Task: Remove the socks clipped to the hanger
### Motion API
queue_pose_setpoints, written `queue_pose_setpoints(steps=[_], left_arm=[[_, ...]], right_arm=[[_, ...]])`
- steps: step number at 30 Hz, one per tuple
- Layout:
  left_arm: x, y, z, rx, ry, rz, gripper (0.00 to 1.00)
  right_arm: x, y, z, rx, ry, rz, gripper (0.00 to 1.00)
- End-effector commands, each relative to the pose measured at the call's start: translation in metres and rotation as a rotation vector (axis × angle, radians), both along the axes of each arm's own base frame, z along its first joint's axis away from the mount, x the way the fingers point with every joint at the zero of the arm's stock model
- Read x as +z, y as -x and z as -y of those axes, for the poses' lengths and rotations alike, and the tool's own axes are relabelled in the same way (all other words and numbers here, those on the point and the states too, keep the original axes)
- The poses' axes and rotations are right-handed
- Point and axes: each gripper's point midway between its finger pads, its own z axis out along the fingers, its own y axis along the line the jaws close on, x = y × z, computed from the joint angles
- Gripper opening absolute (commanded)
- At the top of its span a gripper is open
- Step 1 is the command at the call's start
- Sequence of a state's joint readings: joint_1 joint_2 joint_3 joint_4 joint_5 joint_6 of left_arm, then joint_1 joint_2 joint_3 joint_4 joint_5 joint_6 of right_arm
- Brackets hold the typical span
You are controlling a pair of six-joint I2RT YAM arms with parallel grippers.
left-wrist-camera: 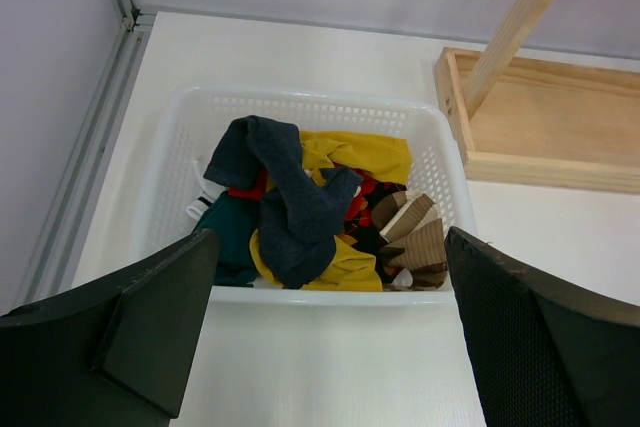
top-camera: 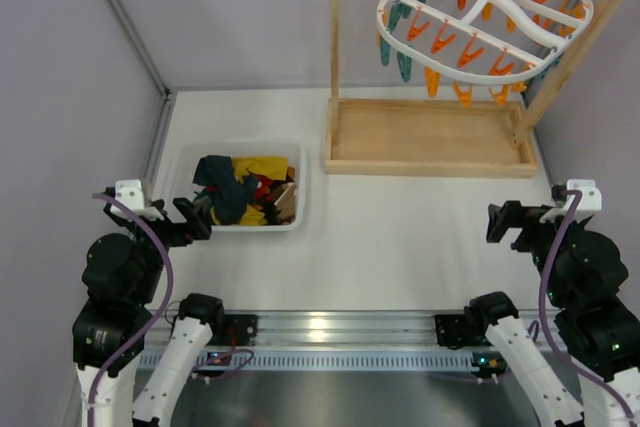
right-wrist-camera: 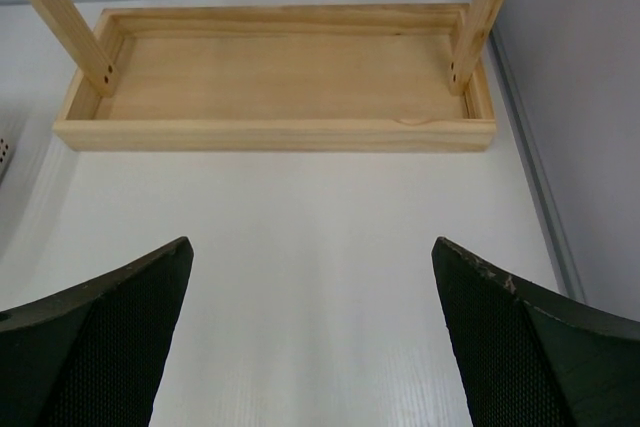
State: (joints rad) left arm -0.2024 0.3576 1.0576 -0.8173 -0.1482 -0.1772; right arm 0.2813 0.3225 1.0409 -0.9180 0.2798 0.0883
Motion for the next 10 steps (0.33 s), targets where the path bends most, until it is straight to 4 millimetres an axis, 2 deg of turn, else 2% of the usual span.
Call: queue_pose_setpoints(steps=[1, 10], left_arm=[[0.0054, -0.0032, -0.0008, 0.008, 0.001, 0.010, 0.98], [0.0082, -0.0080, 0.0007, 0.007, 0.004, 0.004, 0.98]], right_arm=[[0.0114, -0.0044, -0.0035, 0.008, -0.030, 0.056, 0.99], [0.0148, -0.0076, -0.0042, 0.004, -0.043, 0.074, 0.99]])
